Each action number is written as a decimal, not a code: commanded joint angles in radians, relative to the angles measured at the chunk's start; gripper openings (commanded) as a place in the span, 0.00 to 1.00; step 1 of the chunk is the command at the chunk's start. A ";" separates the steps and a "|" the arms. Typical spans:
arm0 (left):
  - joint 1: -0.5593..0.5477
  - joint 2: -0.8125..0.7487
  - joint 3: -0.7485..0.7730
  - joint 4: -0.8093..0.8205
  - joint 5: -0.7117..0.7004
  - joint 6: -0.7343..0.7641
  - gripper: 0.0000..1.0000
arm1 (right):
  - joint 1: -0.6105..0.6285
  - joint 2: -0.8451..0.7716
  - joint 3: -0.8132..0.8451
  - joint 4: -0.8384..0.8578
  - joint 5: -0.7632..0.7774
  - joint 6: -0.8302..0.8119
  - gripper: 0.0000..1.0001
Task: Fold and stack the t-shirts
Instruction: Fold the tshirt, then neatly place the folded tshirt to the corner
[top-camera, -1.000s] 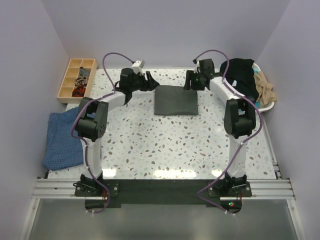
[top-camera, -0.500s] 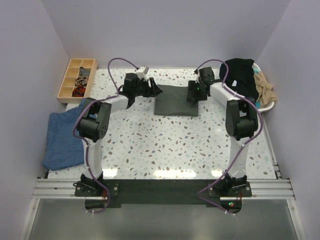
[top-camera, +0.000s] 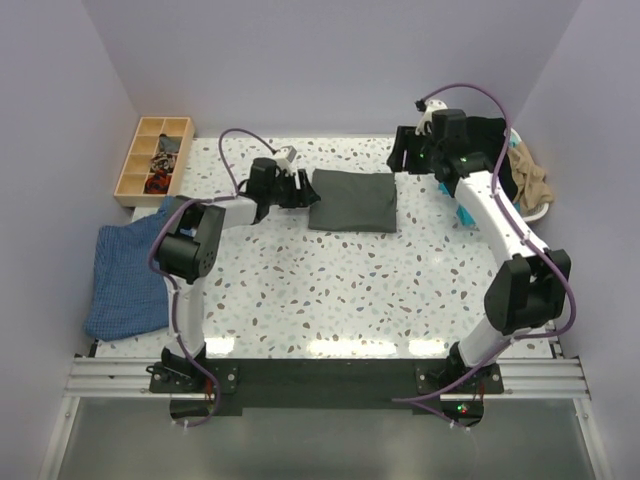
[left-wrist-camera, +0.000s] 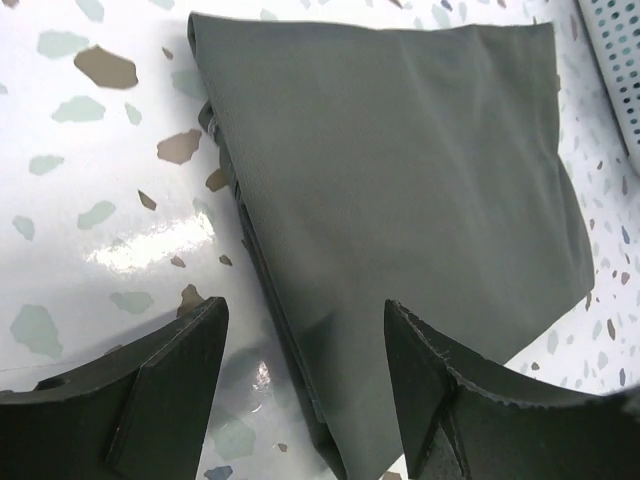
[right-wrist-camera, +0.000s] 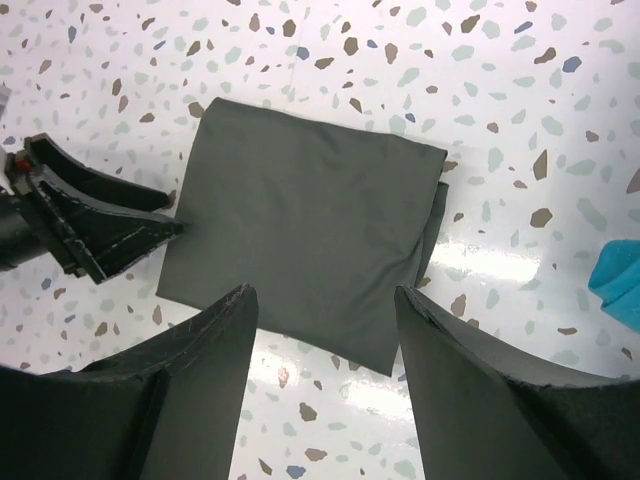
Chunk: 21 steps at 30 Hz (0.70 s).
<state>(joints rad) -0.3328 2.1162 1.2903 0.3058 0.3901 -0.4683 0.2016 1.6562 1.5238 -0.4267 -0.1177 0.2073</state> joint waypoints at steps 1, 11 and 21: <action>-0.014 0.045 -0.016 0.058 0.029 -0.003 0.69 | -0.004 -0.032 -0.031 0.003 0.001 -0.009 0.61; -0.052 0.178 0.049 0.127 0.156 -0.079 0.69 | -0.002 -0.056 -0.068 0.013 -0.026 0.006 0.62; -0.109 0.327 0.240 0.110 0.162 -0.148 0.01 | -0.002 -0.042 -0.082 0.009 -0.045 0.012 0.61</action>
<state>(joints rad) -0.4290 2.3547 1.4445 0.5049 0.5392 -0.5842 0.2016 1.6367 1.4475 -0.4339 -0.1310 0.2092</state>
